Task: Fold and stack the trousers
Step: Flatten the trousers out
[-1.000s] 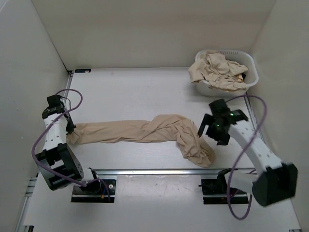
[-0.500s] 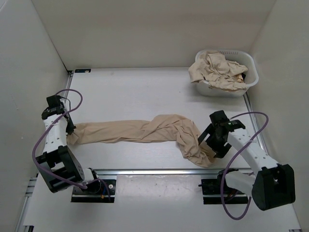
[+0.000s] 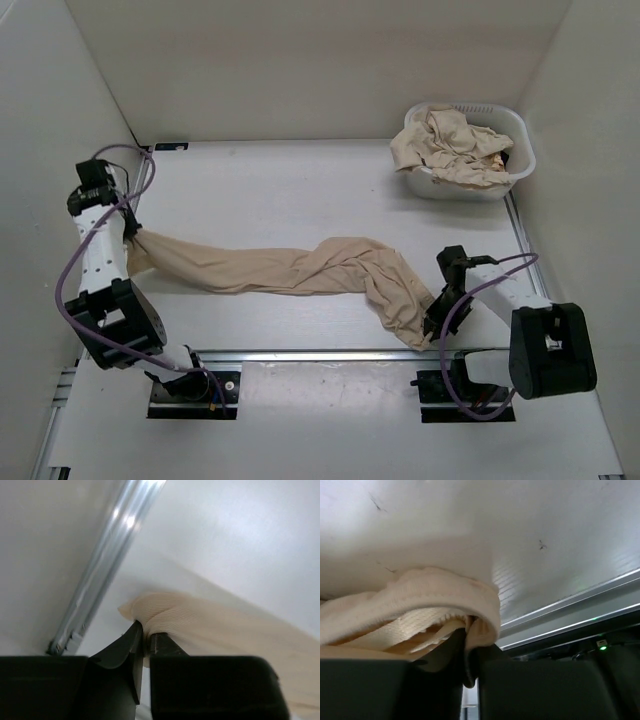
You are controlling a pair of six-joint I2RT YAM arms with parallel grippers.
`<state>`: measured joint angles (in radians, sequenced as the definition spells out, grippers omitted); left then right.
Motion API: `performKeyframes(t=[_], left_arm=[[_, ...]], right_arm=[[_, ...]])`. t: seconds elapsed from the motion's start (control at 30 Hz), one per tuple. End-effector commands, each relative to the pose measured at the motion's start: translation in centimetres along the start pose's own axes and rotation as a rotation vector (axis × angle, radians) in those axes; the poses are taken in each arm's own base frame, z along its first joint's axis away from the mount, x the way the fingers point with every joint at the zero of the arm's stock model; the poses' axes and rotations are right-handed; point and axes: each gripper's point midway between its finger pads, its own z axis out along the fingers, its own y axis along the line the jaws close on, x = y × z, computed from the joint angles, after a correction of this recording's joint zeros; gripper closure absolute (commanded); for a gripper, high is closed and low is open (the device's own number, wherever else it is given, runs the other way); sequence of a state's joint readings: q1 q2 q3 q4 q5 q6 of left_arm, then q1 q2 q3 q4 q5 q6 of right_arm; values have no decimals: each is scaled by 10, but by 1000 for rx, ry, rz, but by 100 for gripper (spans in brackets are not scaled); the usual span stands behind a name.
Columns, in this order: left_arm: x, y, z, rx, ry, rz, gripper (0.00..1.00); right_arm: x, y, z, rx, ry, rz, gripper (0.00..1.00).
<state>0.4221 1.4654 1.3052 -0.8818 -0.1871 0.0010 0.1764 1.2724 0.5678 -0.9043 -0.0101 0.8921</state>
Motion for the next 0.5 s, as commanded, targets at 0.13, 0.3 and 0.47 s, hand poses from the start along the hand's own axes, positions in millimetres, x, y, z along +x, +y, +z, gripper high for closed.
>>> performKeyframes(t=[0.13,0.3,0.47], left_arm=[[-110,16,-55,-26,-305,-66,85],[-141,53,-97,-132,-430,-134,85],[-163,98,-135,-221,-531,-222,85]], right_arm=[[-59,36,-72,-149,-240,-60,100],[-97,43,-199,-215,-523,-69,100],[-109,30,-265,-252,-694,-39,100]])
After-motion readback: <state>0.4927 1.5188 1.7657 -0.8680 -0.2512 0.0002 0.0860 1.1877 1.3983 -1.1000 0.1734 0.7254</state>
